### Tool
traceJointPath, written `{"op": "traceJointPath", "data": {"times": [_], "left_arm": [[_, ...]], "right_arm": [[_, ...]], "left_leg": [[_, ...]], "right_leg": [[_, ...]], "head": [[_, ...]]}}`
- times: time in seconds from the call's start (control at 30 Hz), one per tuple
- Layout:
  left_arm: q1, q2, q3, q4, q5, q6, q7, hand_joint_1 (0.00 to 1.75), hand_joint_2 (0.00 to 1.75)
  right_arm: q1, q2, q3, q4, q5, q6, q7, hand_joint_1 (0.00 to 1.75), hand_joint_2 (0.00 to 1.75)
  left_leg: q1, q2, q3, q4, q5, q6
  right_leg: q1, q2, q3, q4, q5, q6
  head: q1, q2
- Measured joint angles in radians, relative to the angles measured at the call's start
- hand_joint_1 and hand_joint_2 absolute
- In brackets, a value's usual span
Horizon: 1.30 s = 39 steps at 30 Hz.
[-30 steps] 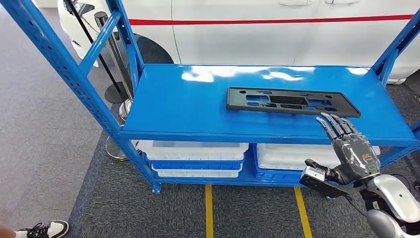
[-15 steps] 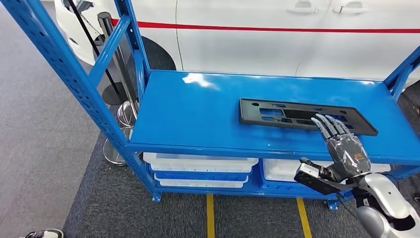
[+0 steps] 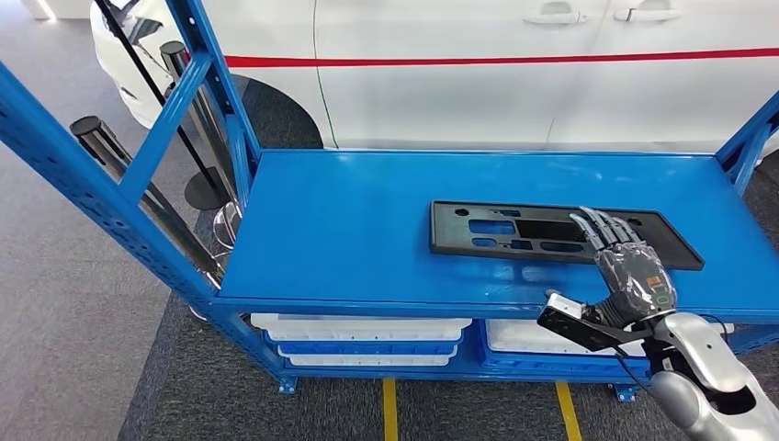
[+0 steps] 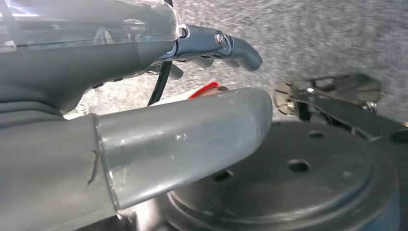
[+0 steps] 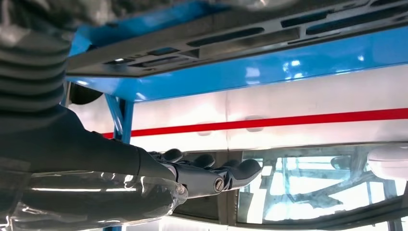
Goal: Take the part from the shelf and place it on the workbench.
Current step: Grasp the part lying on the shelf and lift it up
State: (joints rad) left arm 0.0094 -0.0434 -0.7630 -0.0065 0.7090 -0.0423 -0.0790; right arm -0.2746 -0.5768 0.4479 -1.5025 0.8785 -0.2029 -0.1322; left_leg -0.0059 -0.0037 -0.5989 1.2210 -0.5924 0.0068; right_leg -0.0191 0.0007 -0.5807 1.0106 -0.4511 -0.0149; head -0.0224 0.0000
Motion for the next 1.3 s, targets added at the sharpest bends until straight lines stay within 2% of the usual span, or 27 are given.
{"op": "traceJointPath", "data": {"times": [0.03,0.07,0.1,0.17,0.2,0.27,0.3,0.37,0.5,0.67,0.77,0.97,1.17,1.2,1.3], "left_arm": [[0.000,0.000,0.000,0.000,0.000,0.000,0.000,0.00,0.00],[0.000,0.000,0.000,0.000,0.000,0.000,0.000,0.00,0.00],[0.001,0.000,0.000,0.000,0.001,0.000,0.000,0.00,0.00],[0.004,0.000,0.000,0.000,0.001,0.000,0.000,0.00,0.00],[0.006,0.000,0.000,0.000,0.001,0.000,0.000,0.00,0.00],[0.009,0.000,0.000,0.001,0.001,0.005,-0.002,0.00,0.00],[0.010,0.000,0.000,0.002,0.001,0.008,-0.004,0.00,0.00],[0.008,-0.001,0.000,0.003,0.002,0.013,-0.007,0.00,0.00],[0.003,-0.003,0.000,0.003,0.004,0.016,-0.009,0.00,0.00],[0.000,-0.004,0.000,0.003,0.007,0.006,-0.013,0.00,0.00],[-0.003,-0.004,0.000,0.003,0.008,0.000,-0.016,0.00,0.00],[-0.004,-0.004,0.000,0.003,0.011,-0.008,-0.021,0.00,0.00],[-0.004,-0.004,0.000,0.003,0.017,-0.013,-0.024,0.00,0.00],[-0.004,-0.004,0.001,0.003,0.020,-0.014,-0.024,0.00,0.00],[-0.004,-0.005,0.002,0.003,0.031,-0.014,-0.023,0.00,0.00]], "right_arm": [[-0.002,0.004,0.002,0.004,0.000,0.003,0.000,0.00,1.75],[-0.003,0.008,0.004,0.007,0.000,0.005,0.000,0.00,1.75],[-0.003,0.012,0.006,0.011,0.000,0.006,0.000,0.00,1.75],[-0.004,0.017,0.007,0.016,0.000,0.007,0.001,0.00,1.75],[-0.004,0.019,0.008,0.018,0.000,0.007,0.001,0.00,1.75],[-0.009,0.024,0.010,0.024,0.000,0.012,0.003,0.00,1.75],[-0.012,0.028,0.012,0.027,0.000,0.016,0.005,0.00,1.75],[-0.018,0.035,0.017,0.033,0.001,0.025,0.010,0.00,1.75],[-0.039,0.048,0.029,0.049,0.019,0.045,0.021,0.00,1.75],[-0.079,0.075,0.060,0.095,0.051,0.051,0.031,0.00,1.75],[-0.107,0.093,0.089,0.137,0.086,0.048,0.042,0.00,1.75],[-0.140,0.131,0.135,0.218,0.116,0.030,0.058,0.00,1.75],[-0.165,0.152,0.160,0.277,0.175,0.011,0.094,0.00,1.75],[-0.170,0.156,0.163,0.292,0.187,0.010,0.104,0.07,1.75],[-0.183,0.165,0.172,0.348,0.210,0.008,0.128,1.37,1.75]], "left_leg": [[0.004,0.000,-0.039,0.049,-0.022,-0.006],[0.008,0.000,-0.067,0.070,-0.030,-0.011],[0.010,0.000,-0.080,0.065,-0.021,-0.014],[0.013,0.000,-0.072,-0.007,0.038,-0.016],[0.014,0.000,-0.058,-0.064,0.087,-0.015],[0.011,0.000,-0.039,-0.156,0.153,-0.007],[0.009,-0.001,-0.036,-0.180,0.172,0.000],[0.008,-0.002,-0.035,-0.187,0.176,0.008],[0.008,-0.005,-0.033,-0.192,0.177,0.012],[0.007,-0.005,-0.031,-0.192,0.169,0.022],[0.006,-0.005,-0.029,-0.192,0.168,0.024],[0.006,-0.005,-0.028,-0.192,0.170,0.026],[0.006,-0.005,-0.024,-0.192,0.170,0.026],[0.006,-0.005,-0.024,-0.192,0.170,0.026],[0.007,-0.005,-0.024,-0.192,0.170,0.026]], "right_leg": [[-0.001,0.000,0.007,0.000,-0.007,0.000],[-0.002,0.001,0.017,0.000,-0.015,0.001],[-0.003,0.001,0.027,0.000,-0.023,0.003],[-0.006,0.002,0.048,0.000,-0.038,0.008],[-0.007,0.003,0.056,0.000,-0.045,0.011],[-0.006,0.005,0.069,0.006,-0.060,0.023],[-0.005,0.006,0.070,0.008,-0.067,0.030],[-0.003,0.007,0.071,0.012,-0.073,0.038],[-0.004,0.005,0.076,0.004,-0.067,0.035],[-0.004,0.003,0.091,-0.021,-0.079,0.033],[-0.004,0.002,0.093,-0.022,-0.077,0.037],[-0.004,0.002,0.093,-0.022,-0.075,0.051],[-0.003,0.002,0.093,-0.019,-0.075,0.052],[-0.003,0.002,0.093,-0.019,-0.076,0.052],[-0.003,0.002,0.093,-0.017,-0.076,0.052]], "head": [[-0.001,0.000],[0.000,0.000],[-0.001,0.000],[-0.001,0.000],[-0.001,0.000],[0.000,0.000],[0.001,0.000],[0.000,0.000],[0.000,0.000],[0.001,0.000],[0.001,0.000],[0.000,0.000],[0.000,0.000],[0.000,0.000],[0.000,0.000]]}}
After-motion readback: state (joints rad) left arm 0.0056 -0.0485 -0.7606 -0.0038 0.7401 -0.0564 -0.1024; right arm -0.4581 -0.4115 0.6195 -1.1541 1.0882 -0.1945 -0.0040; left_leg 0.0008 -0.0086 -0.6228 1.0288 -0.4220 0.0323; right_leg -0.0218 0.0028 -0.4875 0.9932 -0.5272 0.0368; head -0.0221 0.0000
